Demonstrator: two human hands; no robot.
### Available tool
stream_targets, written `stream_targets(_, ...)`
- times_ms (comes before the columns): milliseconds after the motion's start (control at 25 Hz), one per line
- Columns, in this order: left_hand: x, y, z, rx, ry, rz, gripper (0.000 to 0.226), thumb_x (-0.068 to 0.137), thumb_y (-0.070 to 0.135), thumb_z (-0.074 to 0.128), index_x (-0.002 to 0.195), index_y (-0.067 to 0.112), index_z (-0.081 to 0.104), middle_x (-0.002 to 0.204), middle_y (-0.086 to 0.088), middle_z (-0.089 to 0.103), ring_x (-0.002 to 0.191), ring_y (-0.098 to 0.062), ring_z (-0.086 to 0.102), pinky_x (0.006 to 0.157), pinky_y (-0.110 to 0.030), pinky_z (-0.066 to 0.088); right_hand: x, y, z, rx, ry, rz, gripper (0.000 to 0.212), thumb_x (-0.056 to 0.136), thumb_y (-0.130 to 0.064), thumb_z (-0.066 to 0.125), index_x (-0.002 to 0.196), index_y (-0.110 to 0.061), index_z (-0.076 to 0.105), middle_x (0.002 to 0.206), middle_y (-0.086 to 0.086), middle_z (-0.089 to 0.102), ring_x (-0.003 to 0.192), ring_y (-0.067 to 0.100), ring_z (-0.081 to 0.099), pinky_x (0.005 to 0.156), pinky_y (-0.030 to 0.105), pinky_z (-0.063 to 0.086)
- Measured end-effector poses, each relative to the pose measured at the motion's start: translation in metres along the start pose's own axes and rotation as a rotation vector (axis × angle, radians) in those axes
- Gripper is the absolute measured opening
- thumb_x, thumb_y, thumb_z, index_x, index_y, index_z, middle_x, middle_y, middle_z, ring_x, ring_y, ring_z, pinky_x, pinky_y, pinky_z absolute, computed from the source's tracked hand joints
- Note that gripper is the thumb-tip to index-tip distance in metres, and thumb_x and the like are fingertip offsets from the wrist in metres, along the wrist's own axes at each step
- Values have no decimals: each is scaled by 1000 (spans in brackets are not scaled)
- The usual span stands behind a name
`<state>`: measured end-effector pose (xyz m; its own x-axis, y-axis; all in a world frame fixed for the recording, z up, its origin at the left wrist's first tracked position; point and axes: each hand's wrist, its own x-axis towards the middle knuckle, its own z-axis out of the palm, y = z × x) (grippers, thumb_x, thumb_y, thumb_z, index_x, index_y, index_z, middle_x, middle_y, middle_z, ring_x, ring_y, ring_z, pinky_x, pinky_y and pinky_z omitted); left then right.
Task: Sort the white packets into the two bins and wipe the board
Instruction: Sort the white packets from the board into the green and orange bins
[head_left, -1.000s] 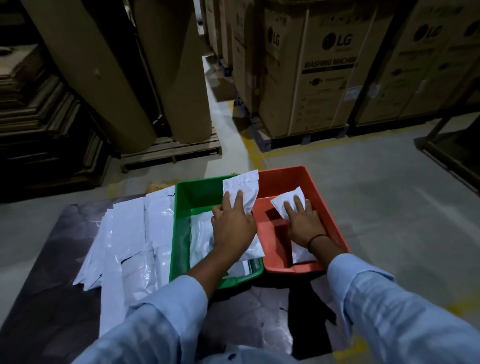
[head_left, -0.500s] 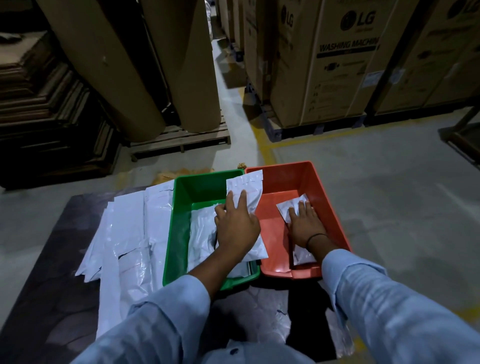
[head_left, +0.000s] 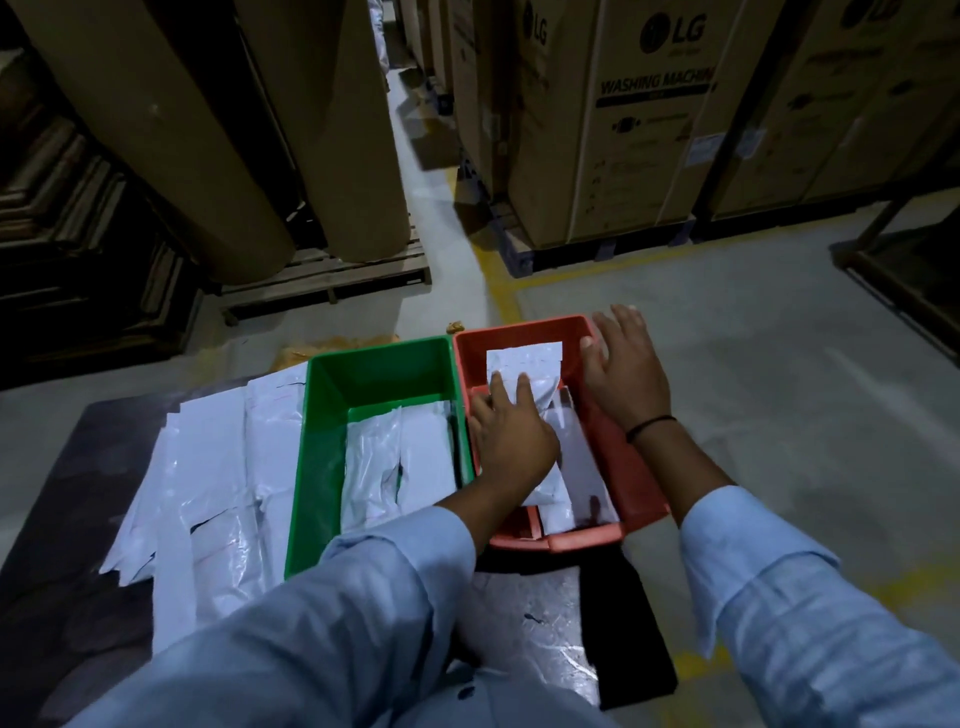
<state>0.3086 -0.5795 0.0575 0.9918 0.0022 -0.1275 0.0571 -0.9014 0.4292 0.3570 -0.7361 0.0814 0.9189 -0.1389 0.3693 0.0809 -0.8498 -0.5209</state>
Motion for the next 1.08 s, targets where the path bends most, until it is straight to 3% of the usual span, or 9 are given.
stream_targets(120, 5, 5, 25, 116, 20, -87, 72, 91, 36, 59, 155, 19, 31, 166, -17, 14, 142, -44, 25, 114, -49, 25, -2, 9, -15, 7, 62, -10, 45, 96, -27, 49, 137, -8, 56, 151, 18, 43, 146, 33, 29, 117, 42, 29)
stream_targets(320, 5, 1, 47, 270, -55, -144, 63, 98, 21, 42, 156, 2, 26, 164, -28, 13, 148, -46, 22, 119, -48, 23, -27, 25, -19, -5, 44, 37, 42, 98, -22, 53, 137, -8, 55, 152, 17, 42, 147, 31, 28, 118, 40, 27)
stream_targets(520, 4, -10, 59, 585, -204, -45, 60, 100, 32, 38, 147, -4, 37, 152, -28, 38, 137, -43, 35, 117, -49, 20, -40, 31, -17, -25, 3, 63, 45, 97, -27, 49, 138, -9, 55, 152, 18, 42, 146, 32, 28, 118, 40, 26)
stream_targets(640, 4, -13, 55, 698, -192, 24, 60, 101, 38, 39, 143, -4, 42, 145, -28, 44, 129, -42, 41, 113, -51, 24, -41, 27, -16, -40, -24, 49, 50, 96, -32, 43, 139, -9, 54, 152, 17, 41, 147, 32, 28, 118, 40, 25)
stream_targets(920, 8, -8, 17, 418, 25, 203, 57, 95, 42, 51, 141, 7, 50, 146, -19, 47, 135, -41, 37, 114, -53, 17, -34, -2, 3, 6, -55, 14, 52, 94, -32, 44, 139, -9, 53, 151, 18, 42, 146, 34, 29, 118, 42, 26)
stream_targets(1080, -6, -28, -24, 298, 166, 189, 56, 96, 44, 49, 144, 14, 48, 152, -13, 45, 137, -40, 37, 114, -55, 24, -32, -34, 17, 61, -53, -50, 51, 94, -30, 48, 140, -9, 53, 153, 15, 42, 146, 33, 31, 119, 43, 27)
